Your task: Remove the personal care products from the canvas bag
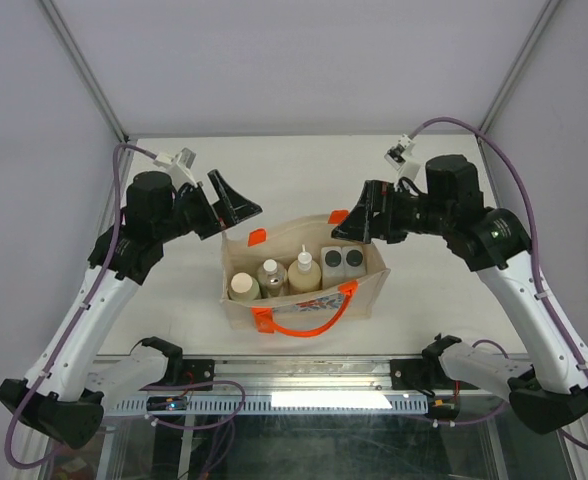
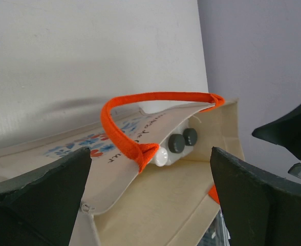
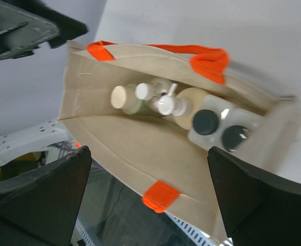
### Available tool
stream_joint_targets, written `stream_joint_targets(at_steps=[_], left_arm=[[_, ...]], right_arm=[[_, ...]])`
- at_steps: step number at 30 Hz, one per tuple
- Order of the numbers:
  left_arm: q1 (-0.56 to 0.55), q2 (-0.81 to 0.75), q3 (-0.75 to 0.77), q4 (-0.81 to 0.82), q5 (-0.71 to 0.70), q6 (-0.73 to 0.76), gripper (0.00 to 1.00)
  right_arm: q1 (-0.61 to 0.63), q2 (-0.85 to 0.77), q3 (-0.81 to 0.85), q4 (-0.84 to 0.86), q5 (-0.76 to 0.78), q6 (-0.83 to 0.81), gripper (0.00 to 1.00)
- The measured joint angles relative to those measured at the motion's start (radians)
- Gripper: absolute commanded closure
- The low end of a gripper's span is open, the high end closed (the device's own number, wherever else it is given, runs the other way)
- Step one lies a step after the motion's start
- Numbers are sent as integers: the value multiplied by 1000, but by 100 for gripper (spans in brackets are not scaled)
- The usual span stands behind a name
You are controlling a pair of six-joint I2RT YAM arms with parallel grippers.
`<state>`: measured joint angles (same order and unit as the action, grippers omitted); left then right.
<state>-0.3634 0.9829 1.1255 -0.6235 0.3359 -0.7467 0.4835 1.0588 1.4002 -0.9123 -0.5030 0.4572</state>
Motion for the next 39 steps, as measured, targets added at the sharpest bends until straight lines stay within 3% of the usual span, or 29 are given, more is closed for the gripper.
stream_joint_targets(at_steps=[5,12,18,23,27,34,39], left_arm=[[-24,-43,-2,-2,-1,-23,1],[-58,-46,73,-37,31,-26,1],[-299,-40,47,-51,-15,-49,9],[-533,-2,37,-92,-150,-79,24],[-626,8,11,-109,-210,-105,36],[-777,3,-117,-90,-257,-182,40],[-789,-5,-187,-56,-257,-217,40]], right_arm=[[73,1,-8,13,-37,24,3],[146,-11,-49,32,-40,65,17],[245,-24,-147,-11,21,96,36],[292,-39,-165,-58,87,110,53],[316,-85,-223,-57,106,134,64],[351,-172,-361,-44,129,198,64],[369,-219,-425,-45,159,238,62]])
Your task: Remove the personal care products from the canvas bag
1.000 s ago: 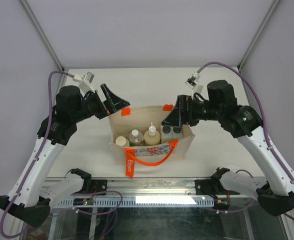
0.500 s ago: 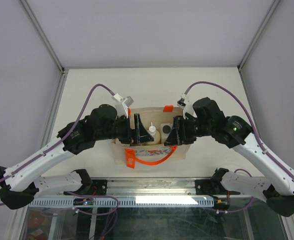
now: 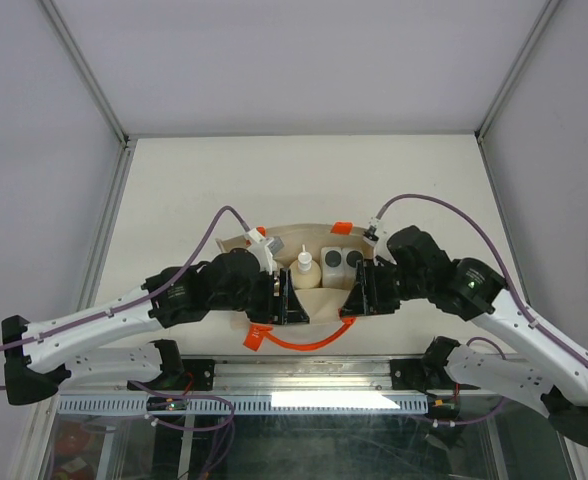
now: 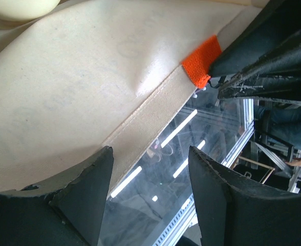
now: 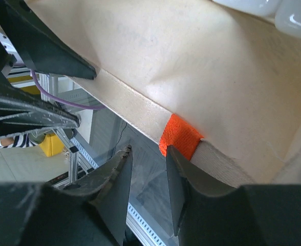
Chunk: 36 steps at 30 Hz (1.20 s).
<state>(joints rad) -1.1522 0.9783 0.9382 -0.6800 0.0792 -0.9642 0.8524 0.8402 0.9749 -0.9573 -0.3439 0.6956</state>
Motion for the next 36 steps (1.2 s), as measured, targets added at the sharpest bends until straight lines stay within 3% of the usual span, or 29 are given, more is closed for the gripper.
stream_joint_targets(at_steps=[4,13,20,36], left_arm=[[0,-17,-39,29,0,-26,39],[0,-27,-53,28,0,-31,37],[0,-20,-53,22,-1,-21,36],[0,-37,-26,-38,-101,-13,36]], right_arm=[[7,29,29,-49,57,-5,58],[104,310,349,-164,292,-69,48],[120,478,507,-214,467,-81,43],[191,657,597,-151,545,-137,34]])
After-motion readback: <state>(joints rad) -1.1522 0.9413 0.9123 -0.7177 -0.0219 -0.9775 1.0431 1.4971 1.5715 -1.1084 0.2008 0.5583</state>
